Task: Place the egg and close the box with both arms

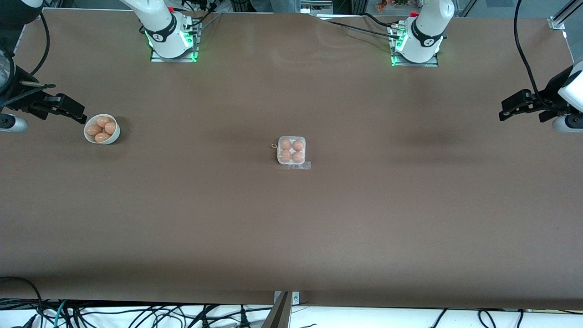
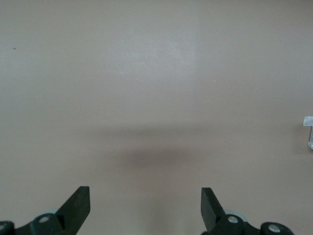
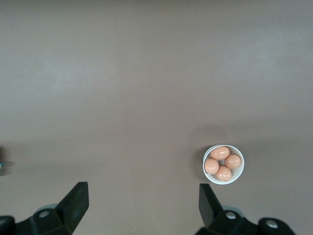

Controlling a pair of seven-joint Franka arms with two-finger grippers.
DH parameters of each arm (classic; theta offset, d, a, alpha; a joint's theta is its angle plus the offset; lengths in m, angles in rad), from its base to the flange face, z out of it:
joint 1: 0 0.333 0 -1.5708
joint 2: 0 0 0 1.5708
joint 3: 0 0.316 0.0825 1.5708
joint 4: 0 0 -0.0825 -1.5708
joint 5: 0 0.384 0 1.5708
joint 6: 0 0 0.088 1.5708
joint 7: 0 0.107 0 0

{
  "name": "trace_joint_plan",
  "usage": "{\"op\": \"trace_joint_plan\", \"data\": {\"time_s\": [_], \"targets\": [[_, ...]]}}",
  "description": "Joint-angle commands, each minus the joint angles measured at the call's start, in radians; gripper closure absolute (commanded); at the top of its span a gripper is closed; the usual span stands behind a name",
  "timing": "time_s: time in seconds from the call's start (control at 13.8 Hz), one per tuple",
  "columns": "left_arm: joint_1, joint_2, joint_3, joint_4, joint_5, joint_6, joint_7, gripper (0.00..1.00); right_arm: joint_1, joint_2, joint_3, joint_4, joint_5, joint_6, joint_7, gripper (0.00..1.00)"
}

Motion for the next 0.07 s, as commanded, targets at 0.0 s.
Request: {"op": "trace_joint_plan", "data": {"time_s": [0.0], "targets": [[-0.001, -0.047, 0.006, -0.049, -0.020, 0.020, 0.021, 0.00, 0.000, 0.008, -0.001, 0.026, 0.014, -0.023, 0.009, 0.00]]}}
